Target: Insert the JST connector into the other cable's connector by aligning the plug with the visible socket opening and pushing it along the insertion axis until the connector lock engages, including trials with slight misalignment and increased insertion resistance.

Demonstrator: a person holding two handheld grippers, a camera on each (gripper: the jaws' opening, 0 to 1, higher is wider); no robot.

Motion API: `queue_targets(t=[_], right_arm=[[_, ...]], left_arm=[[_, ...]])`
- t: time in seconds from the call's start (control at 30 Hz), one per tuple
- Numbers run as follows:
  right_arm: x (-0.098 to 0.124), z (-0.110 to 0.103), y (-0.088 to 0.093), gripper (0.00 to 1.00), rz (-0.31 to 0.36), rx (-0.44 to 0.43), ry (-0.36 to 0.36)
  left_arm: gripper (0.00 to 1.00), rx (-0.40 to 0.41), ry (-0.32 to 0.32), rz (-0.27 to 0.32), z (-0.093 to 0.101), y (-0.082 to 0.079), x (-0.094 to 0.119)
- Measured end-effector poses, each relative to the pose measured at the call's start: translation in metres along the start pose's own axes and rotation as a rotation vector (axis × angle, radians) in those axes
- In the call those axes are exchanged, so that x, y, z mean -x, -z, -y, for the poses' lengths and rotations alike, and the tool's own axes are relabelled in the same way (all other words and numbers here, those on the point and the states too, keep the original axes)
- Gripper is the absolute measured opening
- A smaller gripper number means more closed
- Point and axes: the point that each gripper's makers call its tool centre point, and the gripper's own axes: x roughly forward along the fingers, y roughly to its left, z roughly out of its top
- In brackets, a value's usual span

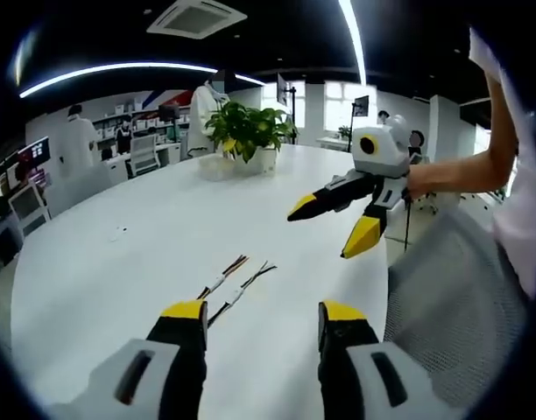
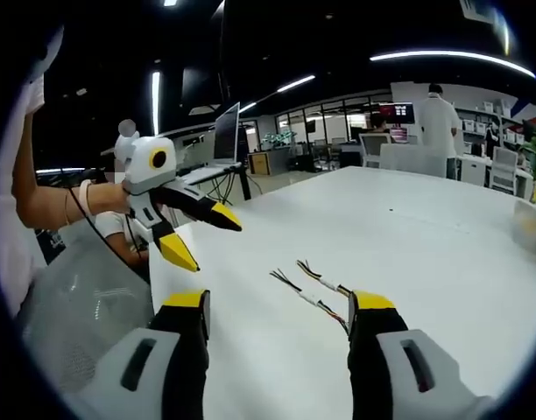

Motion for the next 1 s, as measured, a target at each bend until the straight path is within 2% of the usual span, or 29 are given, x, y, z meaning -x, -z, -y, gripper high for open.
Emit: queue_targets(t=[0.1,0.27,0.53,0.67,0.77,1.0], right_arm=[[0.004,-0.002,0.0,0.64,0.005,-0.003,0.004],[0.01,-0.003,0.0,0.72,0.013,-0.025,0.027],[0.019,-0.002,0.008,0.77,-0.001,-0.062,0.07],[0.022,0.001,0.011,0.83,-0.012,-0.066,0.104],[0.025,0.002,0.014,0.86,-0.028,-0.07,0.116],[0.032,0.001,0.016,0.87,-0.041,-0.071,0.126]], left_arm=[[0.49,0.019,-0.008,0.008,0.001,0.002,0.002],[0.54,0.035,-0.024,0.003,0.003,0.007,0.006],[0.57,0.059,-0.058,0.007,0.004,0.012,0.018],[0.6,0.085,-0.119,-0.014,-0.004,0.019,0.025],[0.67,0.113,-0.155,-0.012,-0.009,0.022,0.029],[0.68,0.131,-0.178,0.003,-0.009,0.02,0.037]])
